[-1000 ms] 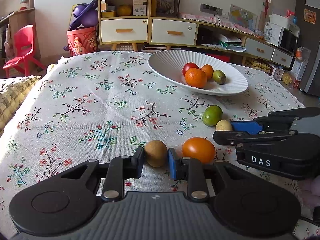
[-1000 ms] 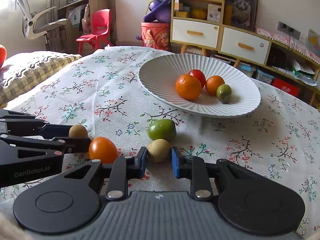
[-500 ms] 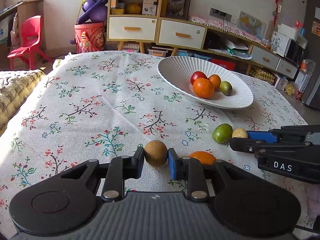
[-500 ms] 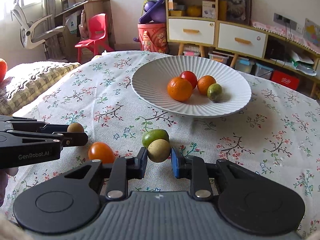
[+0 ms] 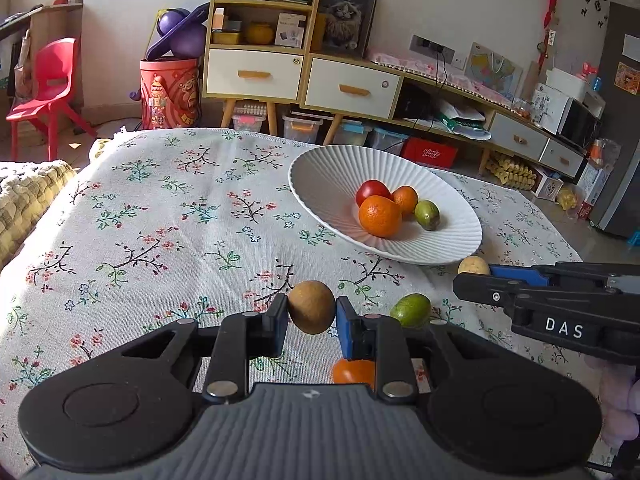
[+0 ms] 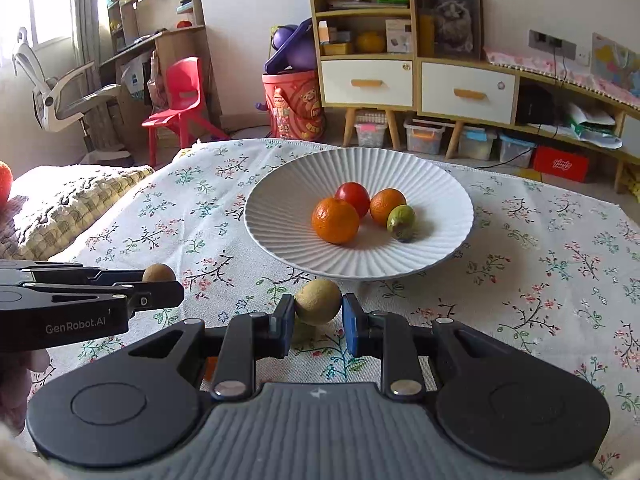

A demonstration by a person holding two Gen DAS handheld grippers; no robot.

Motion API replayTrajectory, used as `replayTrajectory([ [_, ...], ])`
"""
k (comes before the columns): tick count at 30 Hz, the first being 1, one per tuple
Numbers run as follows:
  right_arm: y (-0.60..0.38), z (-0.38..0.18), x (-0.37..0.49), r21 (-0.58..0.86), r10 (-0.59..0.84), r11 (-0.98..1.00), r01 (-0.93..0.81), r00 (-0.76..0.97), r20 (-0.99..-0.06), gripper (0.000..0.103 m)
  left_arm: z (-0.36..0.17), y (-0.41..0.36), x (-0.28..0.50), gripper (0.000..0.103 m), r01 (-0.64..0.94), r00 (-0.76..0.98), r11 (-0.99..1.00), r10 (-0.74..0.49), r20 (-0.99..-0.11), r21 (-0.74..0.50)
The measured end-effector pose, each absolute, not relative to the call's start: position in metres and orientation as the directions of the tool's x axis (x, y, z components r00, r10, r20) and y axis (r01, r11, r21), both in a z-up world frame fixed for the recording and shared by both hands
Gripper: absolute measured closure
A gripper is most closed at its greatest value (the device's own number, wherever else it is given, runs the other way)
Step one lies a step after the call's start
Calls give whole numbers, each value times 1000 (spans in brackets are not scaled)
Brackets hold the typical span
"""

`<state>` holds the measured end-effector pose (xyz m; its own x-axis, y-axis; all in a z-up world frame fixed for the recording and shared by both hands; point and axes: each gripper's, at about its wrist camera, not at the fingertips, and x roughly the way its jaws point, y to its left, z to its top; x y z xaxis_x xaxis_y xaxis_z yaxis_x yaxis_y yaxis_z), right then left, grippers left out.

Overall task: Organize fruits
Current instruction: 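Carry kiwi and yellow fruit into the white plate while both tools open to release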

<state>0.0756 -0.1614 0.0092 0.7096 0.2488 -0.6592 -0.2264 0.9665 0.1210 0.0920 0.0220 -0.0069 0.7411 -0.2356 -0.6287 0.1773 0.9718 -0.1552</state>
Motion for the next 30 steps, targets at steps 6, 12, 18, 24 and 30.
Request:
replayTrajectory([
  [6,-169,13,87,107,221,974,-200,726,-651,80,1,12,103,94,206,744,967,-253,-618,-149],
  [12,-173,15,99,95,207,977,-192,735,-646,80,6,-1,121,94,254,748,958,-281,-601,-131],
  [18,-177,12,109,103,217,975,-198,727,-651,80,4,-15,138,94,311,741,943,-319,-590,-120],
  [24,-181,9,115,102,223,973,-209,719,-658,80,-5,-25,155,94,337,721,935,-332,-607,-111],
  [30,-184,3,126,128,245,968,-216,702,-669,80,-13,-28,168,94,340,710,936,-320,-627,-93],
])
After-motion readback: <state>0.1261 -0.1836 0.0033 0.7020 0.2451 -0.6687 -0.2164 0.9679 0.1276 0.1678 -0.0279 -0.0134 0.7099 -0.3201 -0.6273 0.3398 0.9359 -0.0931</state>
